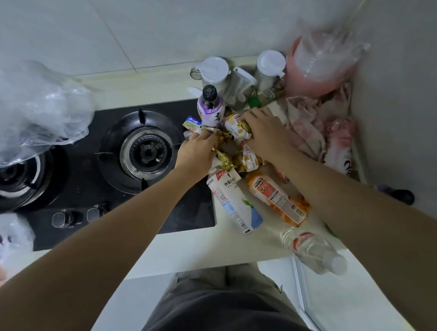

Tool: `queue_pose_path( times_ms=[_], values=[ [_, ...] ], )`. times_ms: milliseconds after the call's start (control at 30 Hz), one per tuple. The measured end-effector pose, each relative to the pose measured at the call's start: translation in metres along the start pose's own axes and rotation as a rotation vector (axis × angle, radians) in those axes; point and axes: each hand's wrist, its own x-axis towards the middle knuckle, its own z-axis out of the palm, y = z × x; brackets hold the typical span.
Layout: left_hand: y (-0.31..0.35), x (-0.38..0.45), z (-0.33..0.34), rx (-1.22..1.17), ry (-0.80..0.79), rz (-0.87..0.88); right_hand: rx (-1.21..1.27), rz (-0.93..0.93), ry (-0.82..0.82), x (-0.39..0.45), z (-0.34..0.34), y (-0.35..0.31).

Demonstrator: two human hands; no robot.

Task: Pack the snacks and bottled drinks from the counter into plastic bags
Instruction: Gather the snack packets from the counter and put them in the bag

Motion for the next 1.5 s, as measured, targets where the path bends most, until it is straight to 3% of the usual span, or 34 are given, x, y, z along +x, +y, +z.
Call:
queue_pose_path(
  times_ms=[433,700,1167,1500],
  values=[
    [-0.006,-0.043,-0.014,-0.116,0.258,0.066,0.094,-0.097,0.167,-0.035,-0.023,-0.008],
    [-0.020,-0.109,-0.037,-0.104,0.416,-0.018,0.119,-0.252,0.119,-0.059,-0.027,-0.056],
    [-0.117,-0.274,-0.044,-0.056,0.552,-0.469,0.237,-0.552,0.005,-0.071,0.008,-0.229],
    [-0.269,-0.382,-0.037,-0.108,0.570,-0.630,0.246,-0.650,-0.062,-0.054,0.062,-0.404]
  ],
)
